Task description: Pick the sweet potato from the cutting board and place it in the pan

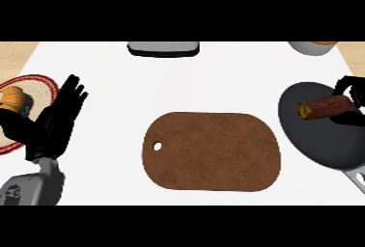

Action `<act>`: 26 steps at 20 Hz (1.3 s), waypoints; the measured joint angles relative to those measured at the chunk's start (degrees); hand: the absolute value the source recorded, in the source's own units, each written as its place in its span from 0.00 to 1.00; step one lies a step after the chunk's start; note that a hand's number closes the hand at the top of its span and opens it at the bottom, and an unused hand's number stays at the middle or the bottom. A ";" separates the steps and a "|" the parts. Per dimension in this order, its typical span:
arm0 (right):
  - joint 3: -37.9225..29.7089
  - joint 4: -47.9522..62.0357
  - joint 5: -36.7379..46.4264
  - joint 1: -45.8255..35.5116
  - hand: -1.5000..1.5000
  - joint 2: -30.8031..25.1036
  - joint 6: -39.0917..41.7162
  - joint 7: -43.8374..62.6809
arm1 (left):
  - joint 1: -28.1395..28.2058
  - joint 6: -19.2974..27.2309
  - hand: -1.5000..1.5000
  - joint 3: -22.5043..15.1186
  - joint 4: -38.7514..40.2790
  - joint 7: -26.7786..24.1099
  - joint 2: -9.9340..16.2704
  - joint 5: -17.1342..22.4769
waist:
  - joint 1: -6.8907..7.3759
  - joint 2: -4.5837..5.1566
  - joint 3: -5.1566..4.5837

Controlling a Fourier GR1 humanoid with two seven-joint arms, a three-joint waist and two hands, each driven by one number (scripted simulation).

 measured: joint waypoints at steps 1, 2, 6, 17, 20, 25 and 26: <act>0.31 2.29 1.22 -0.96 1.00 0.23 -0.24 -0.17 | 0.35 -0.06 0.50 0.09 -0.18 -0.19 0.06 -0.08 | -0.01 -0.02 -0.01; 0.02 5.65 1.50 -2.43 1.00 0.59 -0.14 -0.64 | -0.12 0.15 0.50 -0.09 0.60 -0.73 -0.31 -0.39 | 0.09 0.06 0.00; -2.02 16.80 0.87 -6.46 0.00 2.19 1.15 -0.21 | -0.63 1.06 0.50 -1.00 0.03 -0.21 -1.33 -1.13 | 0.58 0.25 0.03; -10.88 34.92 -6.06 -12.63 0.00 1.92 6.91 -16.02 | 0.12 0.82 0.50 -0.87 -0.55 -0.29 -1.46 -1.38 | 0.06 0.12 0.08; -15.20 36.22 -10.93 -12.49 0.00 0.16 12.09 -19.15 | -0.42 0.66 0.50 0.15 -0.49 0.40 -0.69 -0.85 | -0.40 0.03 0.07; -22.04 40.33 -18.25 -10.69 0.00 -5.08 23.20 -23.51 | 0.16 1.12 0.50 0.04 -0.58 -0.22 -1.23 -1.24 | -0.54 0.12 0.11; -23.04 41.02 -19.33 -9.79 0.00 -6.45 25.90 -24.86 | 0.16 0.99 0.50 0.23 -0.54 -0.27 -0.98 -1.24 | -0.62 0.12 0.11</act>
